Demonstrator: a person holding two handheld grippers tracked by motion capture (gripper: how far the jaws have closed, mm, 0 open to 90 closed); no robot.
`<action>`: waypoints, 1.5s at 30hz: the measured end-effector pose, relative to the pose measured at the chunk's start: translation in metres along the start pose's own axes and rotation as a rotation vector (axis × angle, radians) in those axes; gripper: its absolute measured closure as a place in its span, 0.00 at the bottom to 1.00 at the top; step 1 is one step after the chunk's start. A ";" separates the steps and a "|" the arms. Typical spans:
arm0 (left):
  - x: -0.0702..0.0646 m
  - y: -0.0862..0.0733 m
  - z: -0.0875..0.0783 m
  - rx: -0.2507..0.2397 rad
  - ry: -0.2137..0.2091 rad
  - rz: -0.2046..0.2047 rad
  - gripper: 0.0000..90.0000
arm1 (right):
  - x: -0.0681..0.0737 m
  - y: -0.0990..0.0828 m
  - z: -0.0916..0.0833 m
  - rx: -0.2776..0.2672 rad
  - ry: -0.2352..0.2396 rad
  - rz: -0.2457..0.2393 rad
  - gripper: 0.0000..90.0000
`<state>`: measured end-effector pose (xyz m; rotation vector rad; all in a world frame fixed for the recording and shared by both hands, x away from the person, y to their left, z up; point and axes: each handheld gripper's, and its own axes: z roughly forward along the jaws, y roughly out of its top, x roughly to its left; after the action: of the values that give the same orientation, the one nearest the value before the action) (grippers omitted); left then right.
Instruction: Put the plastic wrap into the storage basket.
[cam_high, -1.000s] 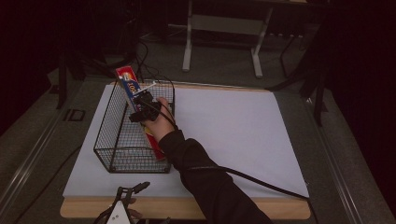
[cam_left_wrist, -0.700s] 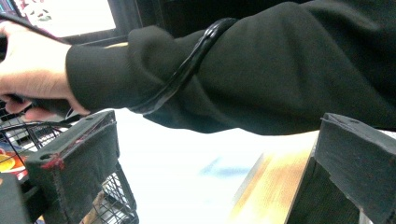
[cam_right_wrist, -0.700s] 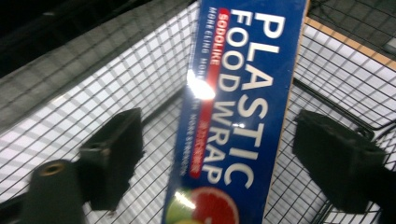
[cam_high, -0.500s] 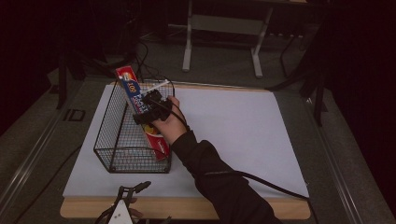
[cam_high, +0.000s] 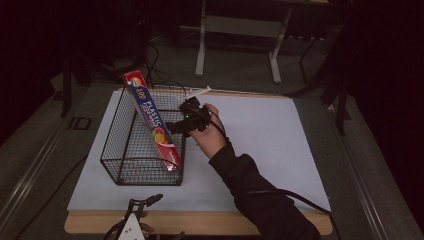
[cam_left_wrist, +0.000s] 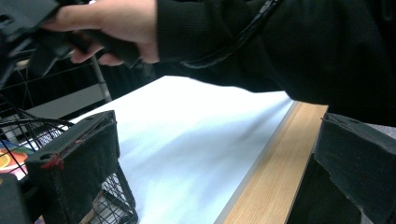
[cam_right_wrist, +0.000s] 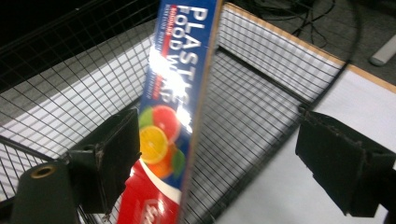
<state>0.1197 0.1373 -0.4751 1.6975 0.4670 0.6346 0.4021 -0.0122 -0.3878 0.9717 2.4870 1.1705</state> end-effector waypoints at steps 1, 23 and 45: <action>0.000 0.000 0.000 0.002 0.000 0.000 0.01 | -0.003 -0.002 -0.004 -0.005 -0.008 -0.007 0.15; 0.000 -0.002 0.008 0.033 -0.006 -0.001 0.01 | -0.055 -0.074 -0.058 -0.029 -0.045 0.033 0.16; 0.000 -0.002 0.009 0.035 -0.011 0.003 0.01 | -0.081 -0.139 -0.071 -0.012 -0.048 0.073 0.16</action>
<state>0.1254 0.1310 -0.4787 1.7346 0.4702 0.6219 0.3653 -0.1725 -0.4515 1.0829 2.4232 1.1686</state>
